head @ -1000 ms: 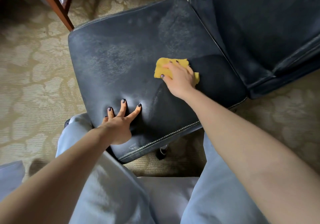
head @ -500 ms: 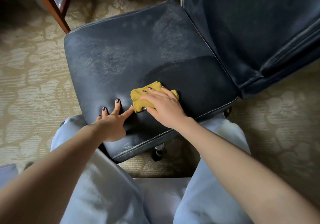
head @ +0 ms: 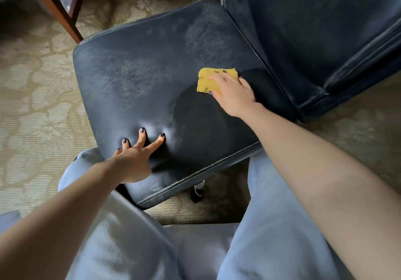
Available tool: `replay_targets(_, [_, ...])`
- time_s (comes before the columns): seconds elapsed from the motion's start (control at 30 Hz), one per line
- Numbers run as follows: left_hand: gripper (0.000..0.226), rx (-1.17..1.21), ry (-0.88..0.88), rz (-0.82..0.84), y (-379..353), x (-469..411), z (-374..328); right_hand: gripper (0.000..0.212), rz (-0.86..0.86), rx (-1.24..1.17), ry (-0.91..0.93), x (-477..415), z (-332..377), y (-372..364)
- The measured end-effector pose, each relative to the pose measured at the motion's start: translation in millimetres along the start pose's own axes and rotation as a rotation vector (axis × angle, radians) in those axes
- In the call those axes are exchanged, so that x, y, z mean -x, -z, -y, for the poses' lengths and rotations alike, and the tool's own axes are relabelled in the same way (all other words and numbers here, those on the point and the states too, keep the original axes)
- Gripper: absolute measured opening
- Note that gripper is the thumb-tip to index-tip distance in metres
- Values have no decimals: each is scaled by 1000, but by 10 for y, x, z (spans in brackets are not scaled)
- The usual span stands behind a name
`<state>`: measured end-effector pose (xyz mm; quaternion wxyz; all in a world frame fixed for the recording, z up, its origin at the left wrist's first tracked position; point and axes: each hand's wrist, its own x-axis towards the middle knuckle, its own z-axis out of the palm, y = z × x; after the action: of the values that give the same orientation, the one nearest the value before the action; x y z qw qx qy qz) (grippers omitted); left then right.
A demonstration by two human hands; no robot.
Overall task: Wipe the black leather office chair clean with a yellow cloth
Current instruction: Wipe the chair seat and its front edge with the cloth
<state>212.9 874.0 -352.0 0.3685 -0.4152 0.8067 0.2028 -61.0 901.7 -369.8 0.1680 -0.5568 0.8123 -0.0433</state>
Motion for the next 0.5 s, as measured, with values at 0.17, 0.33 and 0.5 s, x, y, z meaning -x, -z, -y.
replay_targets(0.17, [87,5,-7,13,27,-7,9,46,1,-67,-234,-25,-370,141])
replay_targets(0.33, [85,13,-14,8,23,-5,11,45,-62,-127,-389,142,-668,113])
replay_targets(0.5, [84,26,-18,7,27,6,17,46,-191,-164,-467,493,-696,-46])
